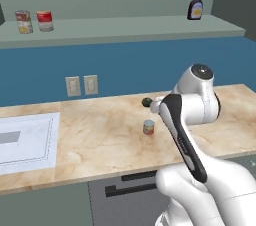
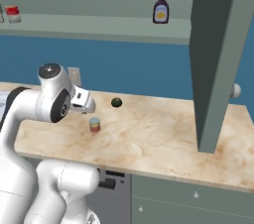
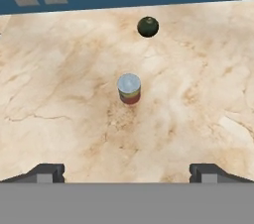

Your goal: Pick the cans from the counter and place them in their designated side in the cabinet.

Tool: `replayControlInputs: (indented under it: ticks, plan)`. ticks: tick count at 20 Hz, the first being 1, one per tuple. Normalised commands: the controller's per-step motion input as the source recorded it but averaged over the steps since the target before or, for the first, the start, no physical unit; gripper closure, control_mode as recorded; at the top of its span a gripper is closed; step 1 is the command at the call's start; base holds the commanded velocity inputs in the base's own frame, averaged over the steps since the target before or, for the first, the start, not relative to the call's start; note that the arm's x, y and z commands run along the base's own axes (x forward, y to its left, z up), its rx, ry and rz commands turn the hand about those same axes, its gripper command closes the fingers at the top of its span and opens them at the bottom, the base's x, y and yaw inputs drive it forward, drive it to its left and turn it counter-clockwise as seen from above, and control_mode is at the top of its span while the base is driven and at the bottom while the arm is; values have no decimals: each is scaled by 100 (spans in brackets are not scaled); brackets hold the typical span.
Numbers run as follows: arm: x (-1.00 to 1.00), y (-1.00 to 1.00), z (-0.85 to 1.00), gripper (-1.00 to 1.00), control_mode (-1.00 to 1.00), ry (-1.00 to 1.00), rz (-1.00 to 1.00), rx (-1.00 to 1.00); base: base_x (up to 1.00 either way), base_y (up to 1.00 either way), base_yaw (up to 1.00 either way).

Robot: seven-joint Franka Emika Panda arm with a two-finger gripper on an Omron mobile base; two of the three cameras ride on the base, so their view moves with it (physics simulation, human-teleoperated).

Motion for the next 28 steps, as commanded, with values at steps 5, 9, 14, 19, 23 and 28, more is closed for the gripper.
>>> replayControlInputs:
  ticks: [5, 9, 14, 19, 23, 28]
  plan:
    - [14, 0, -14, -100, -100, 0, 0, 0, 0, 0, 0]
    - [15, 0, -17, -100, -100, 0, 0, 0, 0, 0, 0]
    - [14, 0, -19, -100, -100, 0, 0, 0, 0, 0, 0]
    - [14, 0, -21, -100, -100, 0, 0, 0, 0, 0, 0]
    - [14, 0, -22, -100, -100, 0, 0, 0, 0, 0, 0]
    - [14, 0, -23, -100, -100, 0, 0, 0, 0, 0, 0]
